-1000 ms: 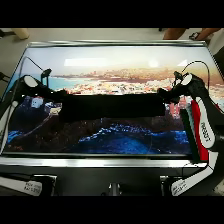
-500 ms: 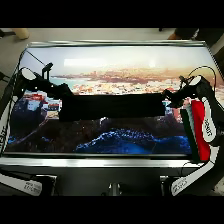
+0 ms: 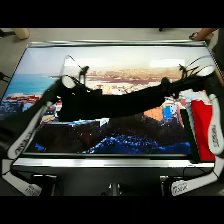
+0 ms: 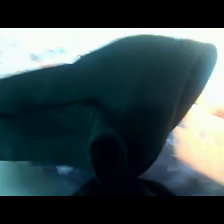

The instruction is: Fold the shirts.

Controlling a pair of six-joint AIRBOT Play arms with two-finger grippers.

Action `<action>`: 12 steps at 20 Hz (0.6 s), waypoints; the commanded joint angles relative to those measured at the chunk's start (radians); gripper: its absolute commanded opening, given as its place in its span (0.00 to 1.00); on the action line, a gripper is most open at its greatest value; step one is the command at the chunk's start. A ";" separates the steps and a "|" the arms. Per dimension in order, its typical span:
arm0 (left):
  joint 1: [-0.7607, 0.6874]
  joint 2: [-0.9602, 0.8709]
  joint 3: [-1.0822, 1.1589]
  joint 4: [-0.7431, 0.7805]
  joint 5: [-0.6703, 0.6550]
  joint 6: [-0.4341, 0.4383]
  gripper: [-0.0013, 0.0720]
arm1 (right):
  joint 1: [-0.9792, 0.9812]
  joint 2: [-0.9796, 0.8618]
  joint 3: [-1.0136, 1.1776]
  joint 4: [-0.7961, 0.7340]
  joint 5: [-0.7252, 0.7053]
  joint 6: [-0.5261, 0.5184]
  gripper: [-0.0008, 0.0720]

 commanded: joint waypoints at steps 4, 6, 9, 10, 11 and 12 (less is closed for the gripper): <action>-0.236 -0.226 0.002 -0.629 0.278 0.139 0.06 | 0.006 0.369 0.001 0.017 0.214 0.126 0.03; -0.295 -0.270 0.011 -0.827 0.296 0.269 0.06 | 0.006 0.420 0.001 0.001 0.214 0.154 0.03; -0.266 -0.229 0.010 -0.793 0.243 0.358 0.05 | 0.019 0.423 0.000 -0.008 0.161 0.180 0.03; -0.229 -0.180 0.010 -0.694 0.209 0.357 0.05 | 0.047 0.410 0.000 -0.019 0.135 0.180 0.03; -0.186 -0.125 0.010 -0.585 0.181 0.332 0.05 | 0.090 0.387 0.000 -0.024 0.106 0.180 0.03; -0.137 -0.061 0.010 -0.464 0.156 0.286 0.05 | 0.147 0.356 0.000 -0.025 0.066 0.180 0.03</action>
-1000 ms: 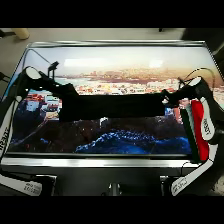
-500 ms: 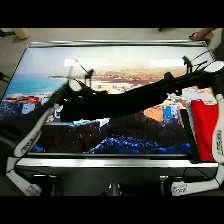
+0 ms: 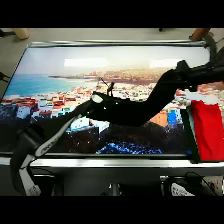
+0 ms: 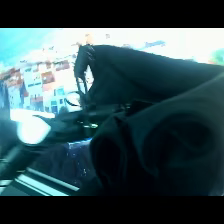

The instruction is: Fold the shirts.

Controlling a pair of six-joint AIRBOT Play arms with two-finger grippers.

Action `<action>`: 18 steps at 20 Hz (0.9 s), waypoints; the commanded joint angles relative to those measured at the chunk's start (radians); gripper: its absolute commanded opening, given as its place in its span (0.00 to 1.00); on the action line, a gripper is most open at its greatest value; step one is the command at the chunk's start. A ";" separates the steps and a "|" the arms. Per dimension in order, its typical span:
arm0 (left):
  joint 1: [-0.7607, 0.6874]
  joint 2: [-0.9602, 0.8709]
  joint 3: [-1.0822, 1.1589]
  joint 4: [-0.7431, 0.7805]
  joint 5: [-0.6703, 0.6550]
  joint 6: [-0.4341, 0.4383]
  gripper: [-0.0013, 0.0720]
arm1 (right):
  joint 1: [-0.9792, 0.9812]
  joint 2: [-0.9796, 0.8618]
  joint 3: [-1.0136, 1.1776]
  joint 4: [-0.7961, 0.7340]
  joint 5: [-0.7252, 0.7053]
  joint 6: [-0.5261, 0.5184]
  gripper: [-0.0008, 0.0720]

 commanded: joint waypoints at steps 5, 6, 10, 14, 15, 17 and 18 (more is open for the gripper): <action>0.398 0.486 0.001 0.626 -0.182 -0.170 0.06 | 0.416 -0.307 0.000 0.114 -0.416 0.013 0.04; 0.463 0.555 0.001 0.641 -0.203 -0.170 0.06 | 0.476 -0.379 0.000 0.172 -0.475 -0.005 0.04; 0.622 0.738 0.001 0.642 -0.308 -0.179 0.06 | 0.583 -0.584 0.000 0.355 -0.628 -0.063 0.95; 0.645 0.782 0.000 0.738 -0.414 -0.176 0.06 | 0.415 -0.512 0.000 0.148 -0.377 -0.064 0.93; 0.642 0.780 -0.006 0.760 -0.421 -0.176 0.06 | 0.351 -0.478 0.000 0.020 -0.293 -0.029 0.93; 0.642 0.777 -0.046 0.765 -0.415 -0.176 0.06 | 0.214 -0.431 -0.005 -0.274 -0.100 0.025 0.93; 0.639 0.778 -0.072 0.765 -0.414 -0.176 0.06 | 0.158 -0.428 -0.029 -0.378 -0.021 0.043 0.93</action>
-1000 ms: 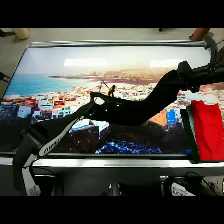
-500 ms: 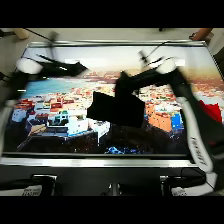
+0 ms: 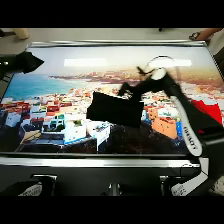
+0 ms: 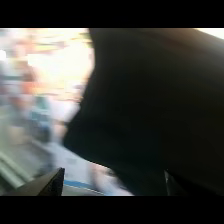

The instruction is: Fold the shirts.

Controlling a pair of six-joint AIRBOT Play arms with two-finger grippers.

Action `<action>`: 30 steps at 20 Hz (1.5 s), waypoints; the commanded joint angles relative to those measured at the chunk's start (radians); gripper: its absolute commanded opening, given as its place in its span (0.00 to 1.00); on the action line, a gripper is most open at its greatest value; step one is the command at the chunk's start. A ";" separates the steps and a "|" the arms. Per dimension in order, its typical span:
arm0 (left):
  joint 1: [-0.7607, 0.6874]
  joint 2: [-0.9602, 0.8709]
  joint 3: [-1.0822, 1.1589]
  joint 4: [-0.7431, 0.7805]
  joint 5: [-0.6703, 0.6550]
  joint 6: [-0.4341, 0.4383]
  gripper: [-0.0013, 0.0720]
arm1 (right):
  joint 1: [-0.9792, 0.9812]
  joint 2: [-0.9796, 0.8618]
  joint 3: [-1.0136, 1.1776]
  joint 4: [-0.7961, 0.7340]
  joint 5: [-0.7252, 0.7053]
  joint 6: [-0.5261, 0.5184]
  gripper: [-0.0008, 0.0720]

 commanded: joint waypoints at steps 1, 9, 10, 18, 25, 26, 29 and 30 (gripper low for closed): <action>0.002 0.013 -0.064 0.041 -0.026 -0.002 0.06 | -0.185 0.034 -0.073 -0.360 0.281 0.063 0.93; -0.061 0.014 -0.124 0.039 -0.014 -0.005 0.06 | -0.109 -0.017 -0.330 -0.003 -0.111 -0.087 0.72; -0.061 0.014 -0.124 0.037 -0.006 -0.005 0.06 | -0.107 -0.018 -0.328 0.026 -0.152 -0.090 0.49; -0.058 0.012 -0.125 0.049 0.016 -0.002 0.06 | -0.530 0.119 0.086 0.054 0.156 -0.015 0.03; -0.059 0.012 -0.169 0.049 0.064 0.007 0.06 | -0.908 0.254 0.231 -0.063 0.376 0.045 0.03; -0.059 0.012 -0.176 0.049 0.064 0.007 0.06 | -0.945 0.272 0.231 -0.063 0.376 0.055 0.03; -0.059 0.012 -0.202 0.048 0.067 0.021 0.06 | -1.046 0.317 0.231 -0.063 0.412 0.088 0.03; -0.059 0.012 -0.213 0.048 0.071 0.033 0.06 | -1.073 0.329 0.231 -0.063 0.432 0.092 0.03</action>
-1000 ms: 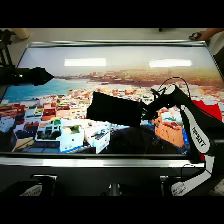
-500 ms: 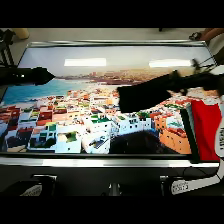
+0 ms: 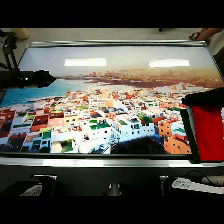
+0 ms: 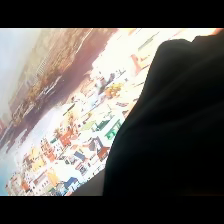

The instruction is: Fold the shirts.

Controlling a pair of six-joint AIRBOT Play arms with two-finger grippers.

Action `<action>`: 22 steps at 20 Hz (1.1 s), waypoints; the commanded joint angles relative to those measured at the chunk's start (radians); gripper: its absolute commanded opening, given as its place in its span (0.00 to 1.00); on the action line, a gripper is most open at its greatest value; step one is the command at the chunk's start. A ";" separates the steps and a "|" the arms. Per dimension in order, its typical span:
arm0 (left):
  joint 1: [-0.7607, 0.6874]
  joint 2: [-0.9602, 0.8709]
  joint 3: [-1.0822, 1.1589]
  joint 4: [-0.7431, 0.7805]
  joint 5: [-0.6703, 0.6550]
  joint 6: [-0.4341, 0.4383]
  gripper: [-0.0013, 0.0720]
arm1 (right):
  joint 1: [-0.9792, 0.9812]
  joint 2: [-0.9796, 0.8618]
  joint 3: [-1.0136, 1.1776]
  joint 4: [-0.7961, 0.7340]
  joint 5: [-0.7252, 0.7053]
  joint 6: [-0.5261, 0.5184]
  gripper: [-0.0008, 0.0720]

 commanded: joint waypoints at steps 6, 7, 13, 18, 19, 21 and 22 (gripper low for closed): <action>0.000 0.000 -0.057 0.000 0.052 0.022 0.06 | -0.190 0.090 0.003 -0.292 0.244 0.038 0.03; 0.000 0.000 -0.057 0.000 0.075 0.021 0.06 | -0.184 0.107 -0.018 -0.386 0.243 0.043 0.03; 0.000 0.000 -0.057 -0.001 0.134 0.021 0.06 | -0.068 0.177 -0.455 -0.719 0.246 -0.006 0.03; 0.000 0.000 -0.056 -0.001 0.134 0.021 0.06 | -0.051 0.177 -0.657 -0.856 0.148 -0.020 0.04; 0.000 0.000 -0.056 -0.001 0.135 0.021 0.06 | -0.051 0.177 -0.661 -0.859 0.123 -0.020 0.06; 0.000 0.000 -0.056 -0.001 0.134 0.021 0.06 | -0.051 0.177 -0.660 -0.864 0.086 -0.056 0.96; 0.000 0.003 -0.056 -0.001 0.132 0.021 0.06 | -0.050 0.177 -0.644 -0.873 0.083 -0.101 0.98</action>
